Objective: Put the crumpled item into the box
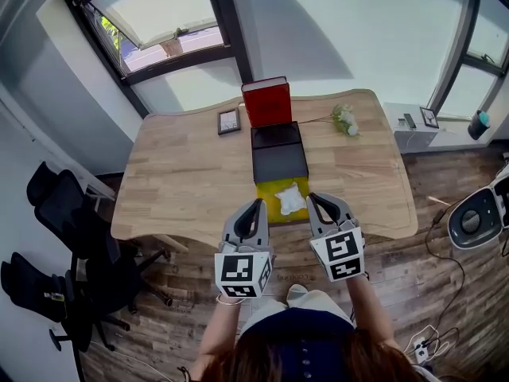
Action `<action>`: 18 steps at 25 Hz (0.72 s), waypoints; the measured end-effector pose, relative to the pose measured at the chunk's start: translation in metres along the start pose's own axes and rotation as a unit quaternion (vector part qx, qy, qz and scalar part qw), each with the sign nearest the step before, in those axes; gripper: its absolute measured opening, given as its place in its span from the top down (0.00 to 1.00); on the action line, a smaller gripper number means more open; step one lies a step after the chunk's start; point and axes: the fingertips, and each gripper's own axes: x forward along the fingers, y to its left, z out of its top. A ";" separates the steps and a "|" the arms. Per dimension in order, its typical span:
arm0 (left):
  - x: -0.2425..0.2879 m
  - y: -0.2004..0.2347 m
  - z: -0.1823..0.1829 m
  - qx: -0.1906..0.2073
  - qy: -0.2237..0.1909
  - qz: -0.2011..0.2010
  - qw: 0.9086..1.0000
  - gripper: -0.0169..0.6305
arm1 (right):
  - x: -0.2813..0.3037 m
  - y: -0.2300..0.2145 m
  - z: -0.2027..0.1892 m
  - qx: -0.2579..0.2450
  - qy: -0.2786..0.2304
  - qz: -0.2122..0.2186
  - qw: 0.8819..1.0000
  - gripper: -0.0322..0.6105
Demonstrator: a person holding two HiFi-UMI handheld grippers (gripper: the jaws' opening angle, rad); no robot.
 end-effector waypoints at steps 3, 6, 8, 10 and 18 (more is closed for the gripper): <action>-0.006 0.003 0.001 -0.002 -0.004 -0.005 1.000 0.93 | -0.005 0.005 0.007 -0.005 -0.009 -0.009 1.000 0.91; -0.015 0.008 0.003 -0.002 -0.007 -0.013 1.000 0.93 | -0.010 0.013 0.014 -0.003 -0.016 -0.021 1.000 0.91; -0.023 0.010 0.004 -0.001 -0.008 -0.017 1.000 0.93 | -0.016 0.020 0.018 0.003 -0.020 -0.027 0.999 0.91; -0.032 0.012 0.006 0.001 -0.010 -0.021 1.000 0.93 | -0.023 0.027 0.021 0.006 -0.025 -0.034 0.999 0.91; -0.069 0.019 0.007 -0.002 -0.017 -0.033 0.999 0.93 | -0.050 0.060 0.037 -0.001 -0.042 -0.054 0.998 0.91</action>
